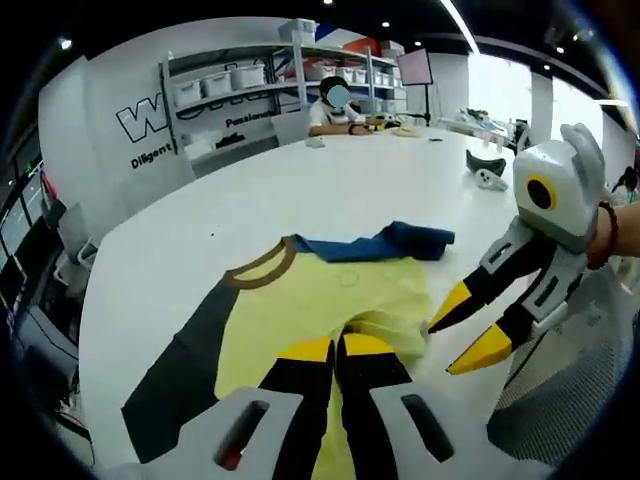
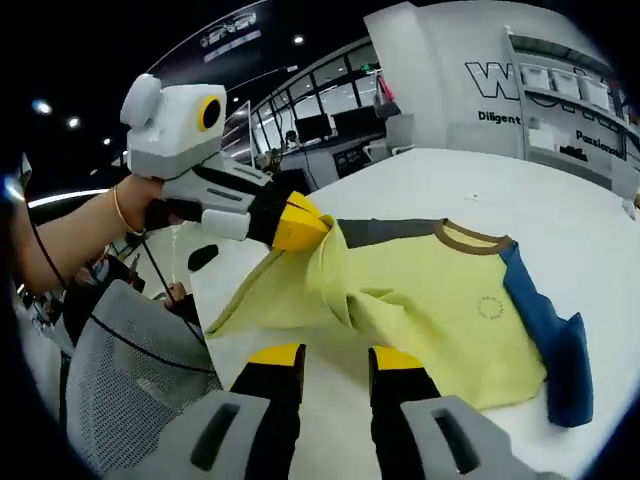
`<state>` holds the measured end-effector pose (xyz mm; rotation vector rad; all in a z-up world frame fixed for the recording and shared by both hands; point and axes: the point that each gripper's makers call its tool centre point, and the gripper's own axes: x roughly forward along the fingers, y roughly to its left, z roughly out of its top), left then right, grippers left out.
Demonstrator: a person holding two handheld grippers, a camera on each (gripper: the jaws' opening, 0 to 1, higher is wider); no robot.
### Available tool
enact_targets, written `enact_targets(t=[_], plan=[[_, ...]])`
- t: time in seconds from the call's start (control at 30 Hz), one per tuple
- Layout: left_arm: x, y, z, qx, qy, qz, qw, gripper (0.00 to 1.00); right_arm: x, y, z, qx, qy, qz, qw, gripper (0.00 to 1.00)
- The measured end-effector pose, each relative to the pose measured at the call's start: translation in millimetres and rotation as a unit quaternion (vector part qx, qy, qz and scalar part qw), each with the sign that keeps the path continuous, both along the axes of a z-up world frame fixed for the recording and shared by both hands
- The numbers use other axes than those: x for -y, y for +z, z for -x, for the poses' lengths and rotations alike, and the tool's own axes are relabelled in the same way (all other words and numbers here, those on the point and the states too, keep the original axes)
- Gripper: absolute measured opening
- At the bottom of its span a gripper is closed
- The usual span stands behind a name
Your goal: Fold the garment on the visible template until the final outline fits inside the template.
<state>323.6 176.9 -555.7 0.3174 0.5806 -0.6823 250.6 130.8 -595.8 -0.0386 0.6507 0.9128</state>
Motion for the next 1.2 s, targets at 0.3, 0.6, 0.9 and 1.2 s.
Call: enact_targets(t=[0.3, 0.6, 0.9, 1.2], plan=[[-2, 4.2, -8.7, -0.005, 0.013, 0.017, 0.9998, 0.05, -8, -3.5, -26, 0.069, -0.005, 0.035, 0.9970, 0.24], [-3, 7.1, -11.2, -0.008, 0.022, 0.032, 0.9992, 0.05, -12, -21.0, -49, 0.046, -0.072, 0.020, 0.9962, 0.10], [-9, 15.3, -13.6, -0.002, 0.024, 0.034, 0.9992, 0.05, -5, -25.5, -64, 0.037, -0.102, 0.014, 0.9940, 0.00], [-14, 27.4, -13.0, 0.008, 0.022, 0.034, 0.9992, 0.05, 28, 4.3, -57, 0.068, -0.079, 0.030, 0.9941, 0.00]])
